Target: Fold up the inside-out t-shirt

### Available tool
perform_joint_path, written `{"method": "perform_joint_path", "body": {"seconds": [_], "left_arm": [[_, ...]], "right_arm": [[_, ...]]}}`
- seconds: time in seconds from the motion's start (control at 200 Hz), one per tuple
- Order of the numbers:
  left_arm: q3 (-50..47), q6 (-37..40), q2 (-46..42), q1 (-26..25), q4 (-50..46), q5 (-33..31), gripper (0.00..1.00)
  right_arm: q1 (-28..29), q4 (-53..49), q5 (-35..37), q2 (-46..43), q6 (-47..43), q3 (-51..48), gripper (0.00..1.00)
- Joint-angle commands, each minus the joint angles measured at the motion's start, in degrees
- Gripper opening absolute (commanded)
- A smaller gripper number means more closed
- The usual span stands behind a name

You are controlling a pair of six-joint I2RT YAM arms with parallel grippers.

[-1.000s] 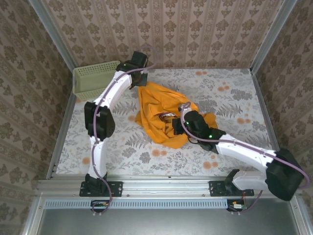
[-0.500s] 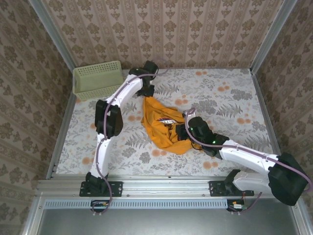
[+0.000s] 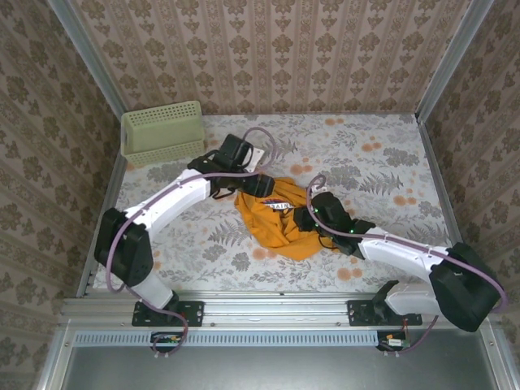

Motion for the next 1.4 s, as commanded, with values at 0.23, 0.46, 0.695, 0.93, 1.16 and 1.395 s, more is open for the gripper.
{"method": "perform_joint_path", "body": {"seconds": [0.23, 0.46, 0.695, 0.93, 1.16, 1.395], "left_arm": [[-0.9, -3.1, 7.5, -0.7, 6.0, 6.6, 0.43], [2.8, -4.1, 10.3, 0.5, 2.4, 4.0, 0.01], [4.1, -7.9, 8.6, 5.4, 2.2, 0.0, 0.0], [3.3, -10.3, 6.8, 9.4, -0.3, -6.0, 0.0], [0.7, -11.4, 4.7, 11.8, -3.6, -12.4, 0.0], [-0.7, -3.0, -0.6, 3.8, -4.6, -12.8, 0.38]], "right_arm": [[0.8, -2.4, -2.1, 8.0, 1.6, 4.0, 0.42], [3.3, -7.2, -0.3, 2.0, -1.2, 6.2, 0.01], [3.4, -11.9, -3.2, -16.8, -6.4, 6.1, 0.0], [3.0, -14.3, 0.1, -33.8, -7.7, 1.7, 0.0], [-0.4, -22.2, 9.2, -35.1, 0.2, -5.0, 0.0], [-0.1, -22.3, 5.9, -23.8, 3.6, -6.5, 0.25]]}}
